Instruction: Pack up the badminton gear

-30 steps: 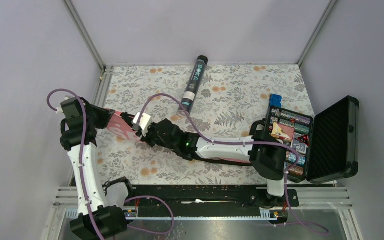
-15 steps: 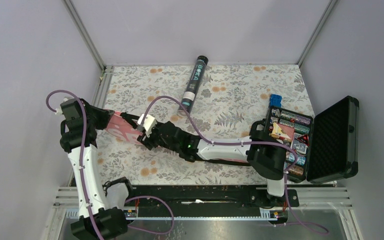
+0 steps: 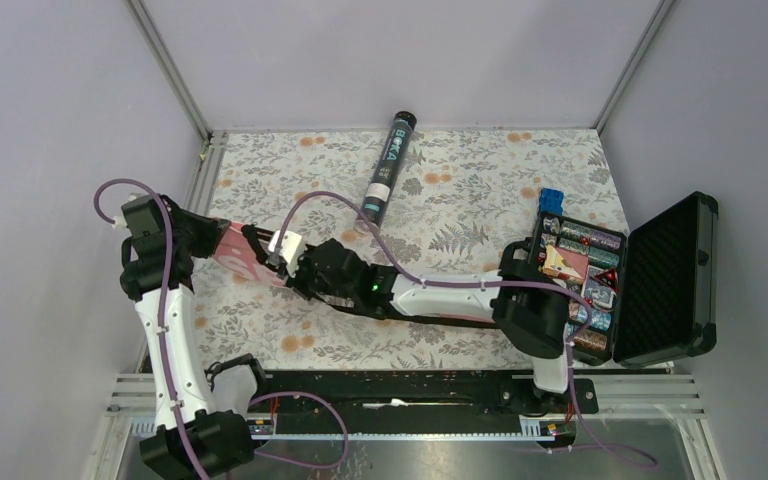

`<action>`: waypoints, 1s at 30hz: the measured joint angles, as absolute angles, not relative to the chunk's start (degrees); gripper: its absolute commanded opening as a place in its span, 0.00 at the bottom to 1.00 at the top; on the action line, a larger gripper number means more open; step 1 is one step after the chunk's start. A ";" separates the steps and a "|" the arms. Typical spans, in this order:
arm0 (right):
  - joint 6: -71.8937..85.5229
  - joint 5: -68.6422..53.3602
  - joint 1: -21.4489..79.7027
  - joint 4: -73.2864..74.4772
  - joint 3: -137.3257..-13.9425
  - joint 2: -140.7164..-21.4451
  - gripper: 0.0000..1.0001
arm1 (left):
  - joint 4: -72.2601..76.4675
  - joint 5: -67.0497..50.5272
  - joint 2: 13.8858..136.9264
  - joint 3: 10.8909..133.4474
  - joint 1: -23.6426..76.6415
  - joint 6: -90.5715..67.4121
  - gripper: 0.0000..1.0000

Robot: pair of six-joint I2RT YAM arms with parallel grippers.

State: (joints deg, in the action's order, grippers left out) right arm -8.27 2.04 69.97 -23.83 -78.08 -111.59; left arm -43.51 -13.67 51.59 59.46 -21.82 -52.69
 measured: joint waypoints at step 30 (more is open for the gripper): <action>-4.64 -7.20 67.02 -13.13 -87.20 -104.44 0.06 | -39.27 -16.36 49.34 55.83 -21.89 -54.35 0.00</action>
State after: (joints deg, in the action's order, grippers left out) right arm -4.64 -7.20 67.02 -13.13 -87.20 -104.44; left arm -39.27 -16.36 49.34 55.83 -21.89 -54.35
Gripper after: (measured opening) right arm 0.026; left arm 0.021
